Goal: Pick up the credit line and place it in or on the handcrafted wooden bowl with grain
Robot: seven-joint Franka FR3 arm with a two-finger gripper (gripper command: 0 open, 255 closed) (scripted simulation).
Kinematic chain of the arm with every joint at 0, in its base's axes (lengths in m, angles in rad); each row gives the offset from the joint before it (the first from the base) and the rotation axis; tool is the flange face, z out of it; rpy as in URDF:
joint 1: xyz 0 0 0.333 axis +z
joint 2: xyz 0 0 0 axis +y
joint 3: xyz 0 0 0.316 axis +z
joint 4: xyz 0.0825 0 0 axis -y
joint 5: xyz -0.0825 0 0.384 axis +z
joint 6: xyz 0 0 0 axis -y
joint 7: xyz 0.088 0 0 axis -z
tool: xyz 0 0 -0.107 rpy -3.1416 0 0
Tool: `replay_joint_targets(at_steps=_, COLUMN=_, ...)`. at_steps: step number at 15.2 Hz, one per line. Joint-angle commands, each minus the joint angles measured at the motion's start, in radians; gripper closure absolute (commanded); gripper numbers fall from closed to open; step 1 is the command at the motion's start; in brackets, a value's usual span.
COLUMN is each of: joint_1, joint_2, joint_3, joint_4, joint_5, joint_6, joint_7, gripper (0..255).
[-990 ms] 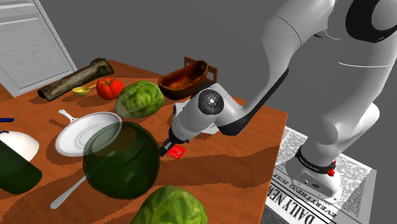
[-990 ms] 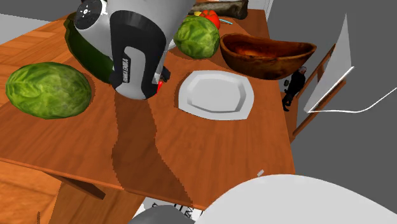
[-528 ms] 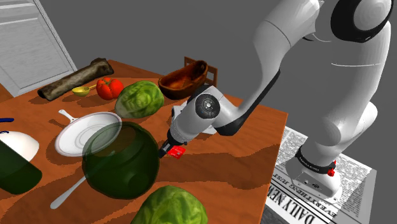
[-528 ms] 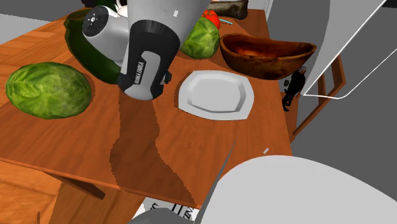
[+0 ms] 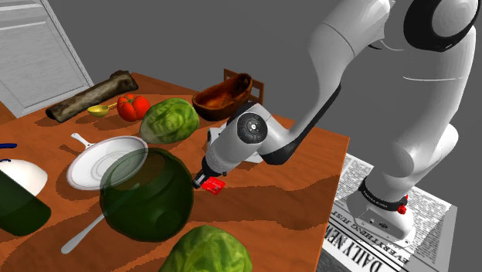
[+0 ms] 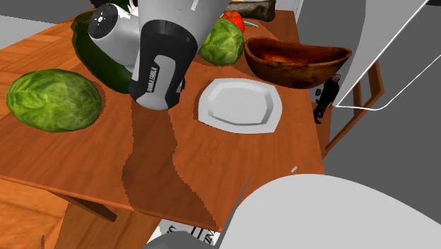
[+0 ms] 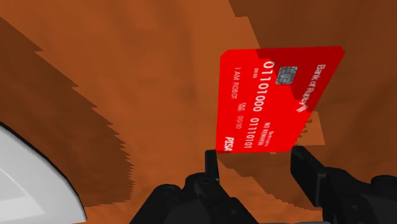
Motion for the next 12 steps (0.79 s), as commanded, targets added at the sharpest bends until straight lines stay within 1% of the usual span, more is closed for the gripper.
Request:
replay_joint_targets(at_steps=1, joint_1=-0.003, joint_2=0.001, joint_3=-0.002, joint_4=-0.007, joint_5=0.004, joint_6=-0.004, joint_7=-0.002, gripper=255)
replay_joint_targets(at_steps=4, joint_1=-0.001, joint_2=0.001, joint_3=-0.002, joint_4=-0.007, joint_5=0.003, joint_6=-0.005, joint_7=-0.001, gripper=255)
replay_joint_targets(at_steps=5, joint_1=0.002, joint_2=0.008, joint_3=-0.009, joint_4=-0.004, joint_5=-0.007, joint_6=-0.005, joint_7=0.004, gripper=255)
replay_joint_targets(at_steps=9, joint_1=-0.058, joint_2=-0.050, joint_3=0.052, joint_4=-0.012, joint_5=0.098, joint_6=0.009, joint_7=-0.076, gripper=255)
replay_joint_targets(at_steps=12, joint_1=-0.112, joint_2=-0.098, joint_3=0.106, joint_4=-0.017, joint_5=0.187, joint_6=0.022, joint_7=-0.143, gripper=255)
